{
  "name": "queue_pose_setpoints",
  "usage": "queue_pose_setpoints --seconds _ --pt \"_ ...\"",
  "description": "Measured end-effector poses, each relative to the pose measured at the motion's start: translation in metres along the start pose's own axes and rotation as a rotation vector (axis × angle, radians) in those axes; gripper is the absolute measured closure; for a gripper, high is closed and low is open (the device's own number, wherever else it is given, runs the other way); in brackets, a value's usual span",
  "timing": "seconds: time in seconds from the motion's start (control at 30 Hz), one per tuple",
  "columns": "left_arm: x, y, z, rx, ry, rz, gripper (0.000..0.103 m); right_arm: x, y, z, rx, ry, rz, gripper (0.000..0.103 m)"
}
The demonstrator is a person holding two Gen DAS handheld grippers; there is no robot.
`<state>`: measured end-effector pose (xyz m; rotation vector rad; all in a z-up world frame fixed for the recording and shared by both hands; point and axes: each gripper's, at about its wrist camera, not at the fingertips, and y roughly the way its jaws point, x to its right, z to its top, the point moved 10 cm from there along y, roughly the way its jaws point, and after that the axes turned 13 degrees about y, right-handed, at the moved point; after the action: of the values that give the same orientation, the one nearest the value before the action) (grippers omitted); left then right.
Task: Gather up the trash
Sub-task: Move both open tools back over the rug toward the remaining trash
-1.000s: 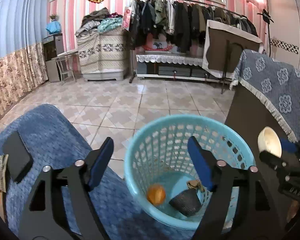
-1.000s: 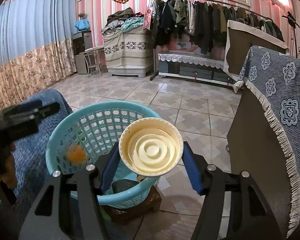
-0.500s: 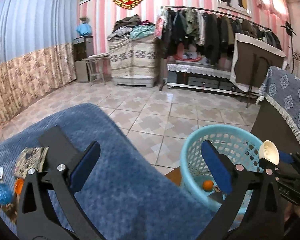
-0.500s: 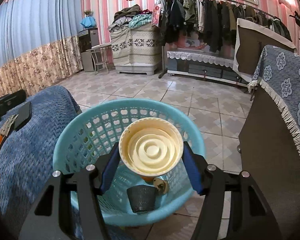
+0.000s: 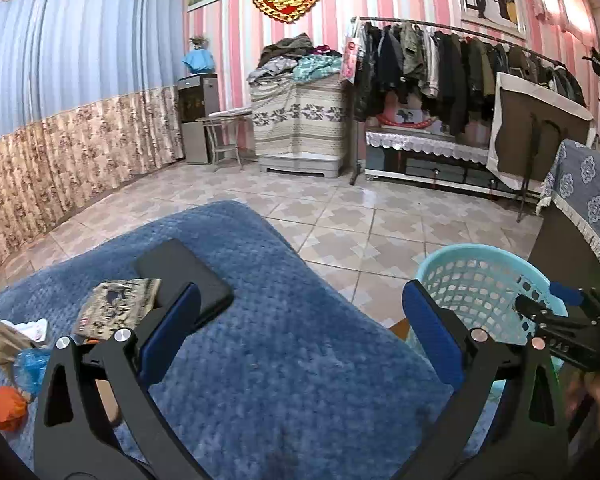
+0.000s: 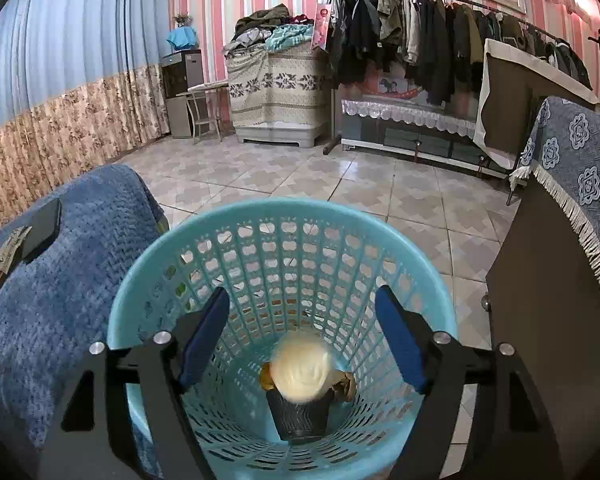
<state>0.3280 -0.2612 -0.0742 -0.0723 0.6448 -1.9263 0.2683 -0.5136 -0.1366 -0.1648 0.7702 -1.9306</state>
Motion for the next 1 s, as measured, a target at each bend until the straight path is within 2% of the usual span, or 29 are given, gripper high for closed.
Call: queue_pose_setpoints --seconds 0.1,0.3,0.6,1.0 --pt "-0.011 -0.008 -0.002 0.003 -0.016 0.012 0.005 -0.004 -0.01 0.005 0.015 -0.014 0.005 0.015" --pt "-0.033 -0.027 -0.009 -0.002 -0.05 0.037 0.005 -0.018 -0.033 0.015 0.041 -0.033 0.032 0.01" --pt "-0.076 -0.066 -0.029 -0.008 -0.093 0.091 0.005 -0.057 -0.062 0.016 0.058 -0.072 0.087 0.007" --pt "-0.149 -0.119 -0.07 -0.038 -0.156 0.199 0.005 -0.122 -0.09 -0.011 0.036 -0.131 0.197 0.006"
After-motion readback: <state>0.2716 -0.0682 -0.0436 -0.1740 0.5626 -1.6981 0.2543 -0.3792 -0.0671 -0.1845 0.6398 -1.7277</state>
